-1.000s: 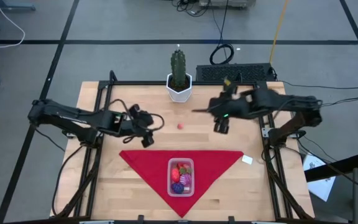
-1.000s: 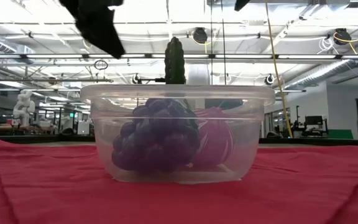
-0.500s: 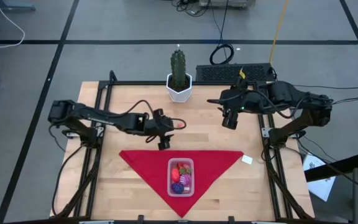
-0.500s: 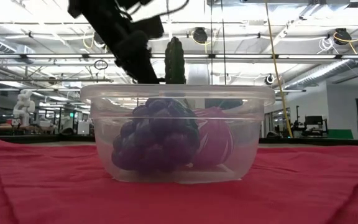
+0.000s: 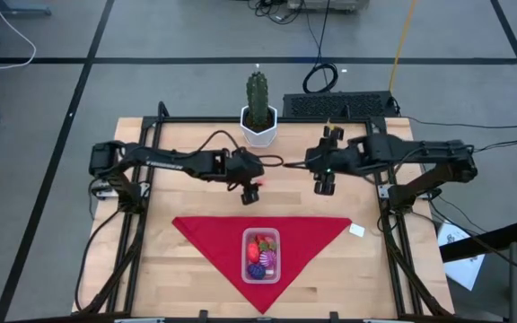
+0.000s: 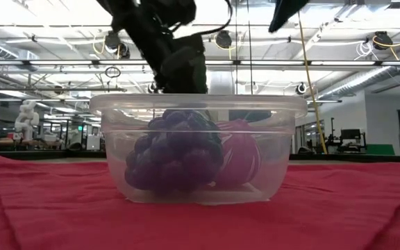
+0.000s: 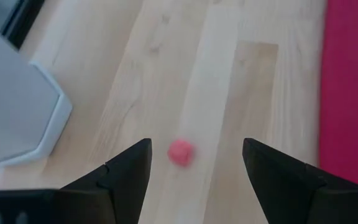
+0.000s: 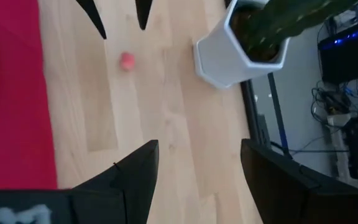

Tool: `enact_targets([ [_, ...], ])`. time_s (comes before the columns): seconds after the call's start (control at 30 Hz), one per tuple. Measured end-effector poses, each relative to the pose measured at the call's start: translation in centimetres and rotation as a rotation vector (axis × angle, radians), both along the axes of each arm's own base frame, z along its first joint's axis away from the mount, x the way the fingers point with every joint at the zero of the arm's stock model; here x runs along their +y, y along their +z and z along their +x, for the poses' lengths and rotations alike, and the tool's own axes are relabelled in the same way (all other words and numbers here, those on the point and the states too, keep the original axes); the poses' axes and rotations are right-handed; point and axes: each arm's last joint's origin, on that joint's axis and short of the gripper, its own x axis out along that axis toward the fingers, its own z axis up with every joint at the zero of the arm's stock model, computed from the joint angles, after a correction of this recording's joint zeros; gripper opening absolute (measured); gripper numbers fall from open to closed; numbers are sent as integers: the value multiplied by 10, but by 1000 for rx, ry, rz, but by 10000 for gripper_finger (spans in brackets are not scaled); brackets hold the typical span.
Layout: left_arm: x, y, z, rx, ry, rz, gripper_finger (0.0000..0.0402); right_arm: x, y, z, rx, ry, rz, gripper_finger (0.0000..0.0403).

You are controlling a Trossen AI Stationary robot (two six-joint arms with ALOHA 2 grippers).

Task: Pick and placing Produce into tupperware
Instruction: Put the apricot into the transparent bin

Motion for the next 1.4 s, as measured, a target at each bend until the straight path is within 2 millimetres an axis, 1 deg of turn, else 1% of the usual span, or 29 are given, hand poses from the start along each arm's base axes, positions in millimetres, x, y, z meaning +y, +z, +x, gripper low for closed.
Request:
enact_targets([
  [0.07, 1, -3, 9, 17, -1, -2, 258, -1, -11, 2, 24, -5, -1, 219],
  [0.13, 1, -12, 15, 81, 2, -10, 257, -1, -19, 4, 35, -9, 0, 219],
  [0.2, 2, -21, 22, 121, 5, -17, 258, -1, -23, 4, 46, -11, 0, 219],
  [0.27, 3, -29, 26, 158, 22, -33, 257, -1, -25, 4, 49, -12, 0, 219],
  [0.33, 3, -34, 32, 157, 31, -40, 257, -1, -24, 4, 44, -12, 0, 219],
  [0.4, 3, -44, 34, 188, 34, -47, 257, -1, -23, 4, 31, -11, 1, 219],
  [0.5, 3, -52, 37, 204, 36, -49, 257, -2, -18, 0, 1, -11, 2, 219],
  [0.67, 8, -57, 38, 213, 49, -51, 257, -2, -10, -3, -64, -9, 5, 219],
  [0.8, 13, -56, 37, 207, 64, -49, 257, -2, -5, -7, -105, -8, 8, 219],
  [1.13, 27, -59, 35, 218, 99, -55, 257, -2, -3, -7, -121, -4, 14, 219],
  [1.4, 30, -71, 37, 239, 92, -79, 257, -2, -3, -7, -121, -4, 15, 219],
])
